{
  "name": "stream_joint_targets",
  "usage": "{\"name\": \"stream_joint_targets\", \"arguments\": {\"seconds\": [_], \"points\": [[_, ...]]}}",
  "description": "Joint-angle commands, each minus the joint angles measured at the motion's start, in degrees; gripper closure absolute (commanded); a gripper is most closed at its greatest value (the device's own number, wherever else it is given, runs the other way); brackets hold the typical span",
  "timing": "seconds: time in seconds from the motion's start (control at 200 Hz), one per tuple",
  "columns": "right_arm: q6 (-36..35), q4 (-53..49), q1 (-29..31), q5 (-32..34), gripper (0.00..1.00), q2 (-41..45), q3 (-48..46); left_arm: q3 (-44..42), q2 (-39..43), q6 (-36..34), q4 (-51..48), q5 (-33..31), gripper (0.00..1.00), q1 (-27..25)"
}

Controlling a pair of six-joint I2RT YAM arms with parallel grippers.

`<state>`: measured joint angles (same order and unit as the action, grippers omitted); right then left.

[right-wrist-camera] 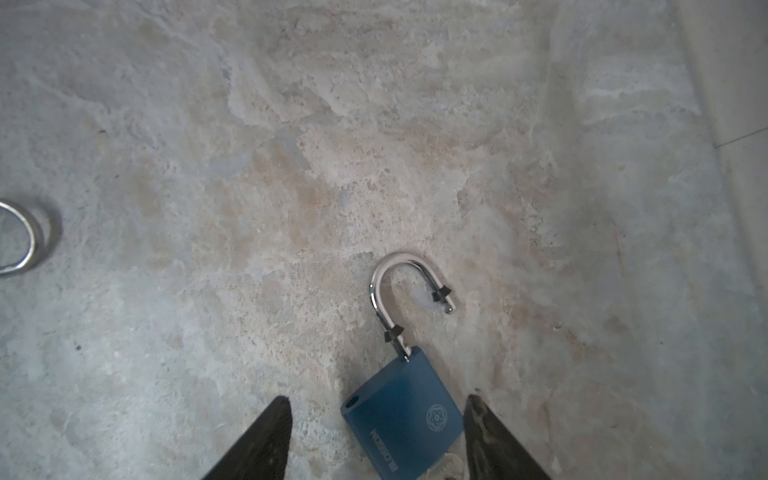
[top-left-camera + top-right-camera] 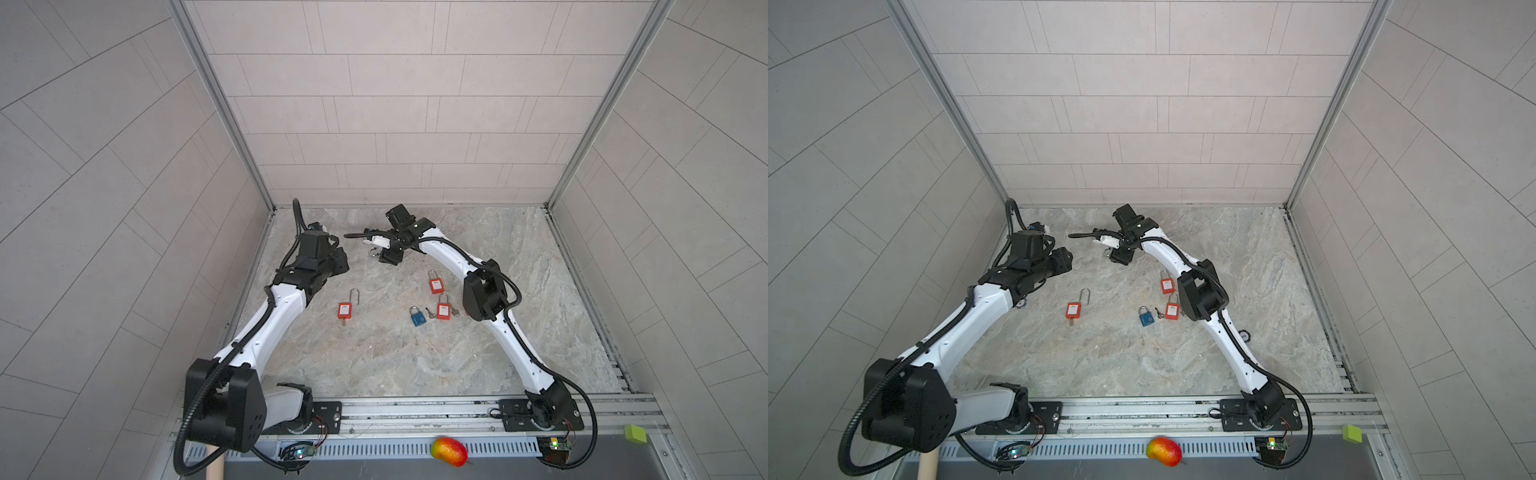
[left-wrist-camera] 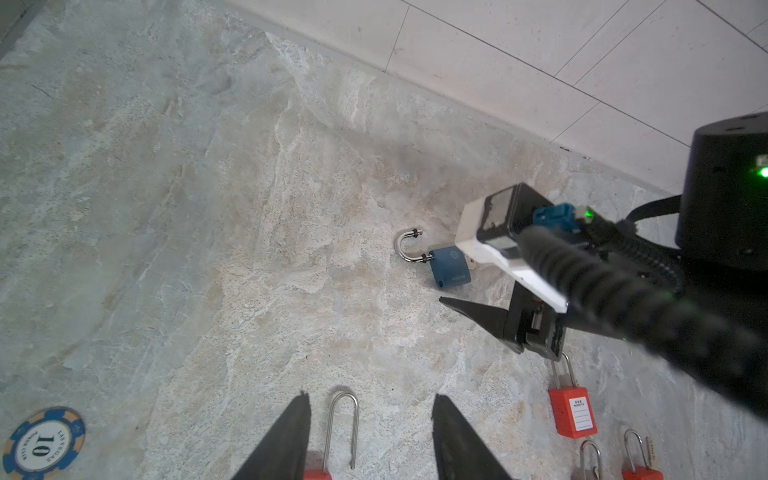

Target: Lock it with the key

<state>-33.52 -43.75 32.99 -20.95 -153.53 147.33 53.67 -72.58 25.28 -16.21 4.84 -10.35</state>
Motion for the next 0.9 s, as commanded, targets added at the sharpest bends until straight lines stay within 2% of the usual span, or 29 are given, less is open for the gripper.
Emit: {"name": "stream_joint_targets", "arguments": {"seconds": [0.0, 0.315, 0.525, 0.635, 0.896], "points": [[5.6, -3.1, 0.1, 0.8, 0.32, -2.2, 3.1, -0.8, 1.3, 1.0, -0.5, -0.2, 0.46, 0.4], [9.8, -5.7, -0.1, 1.2, 0.34, -4.0, 3.1, -1.0, 1.1, 1.3, -1.2, 1.3, 0.46, 0.5], [11.2, -11.6, 0.3, 1.4, 0.43, -1.4, 2.6, -1.3, 0.5, 1.8, 0.0, 3.7, 0.47, 0.4], [13.6, -11.7, 1.2, 3.9, 0.45, 1.4, -0.4, -1.7, 0.6, 2.3, 1.1, 4.8, 0.46, 0.4], [15.4, -8.9, 3.0, 8.0, 0.34, 1.8, -3.1, -2.1, 1.7, 2.0, 2.0, 6.1, 0.47, 0.4]]}}
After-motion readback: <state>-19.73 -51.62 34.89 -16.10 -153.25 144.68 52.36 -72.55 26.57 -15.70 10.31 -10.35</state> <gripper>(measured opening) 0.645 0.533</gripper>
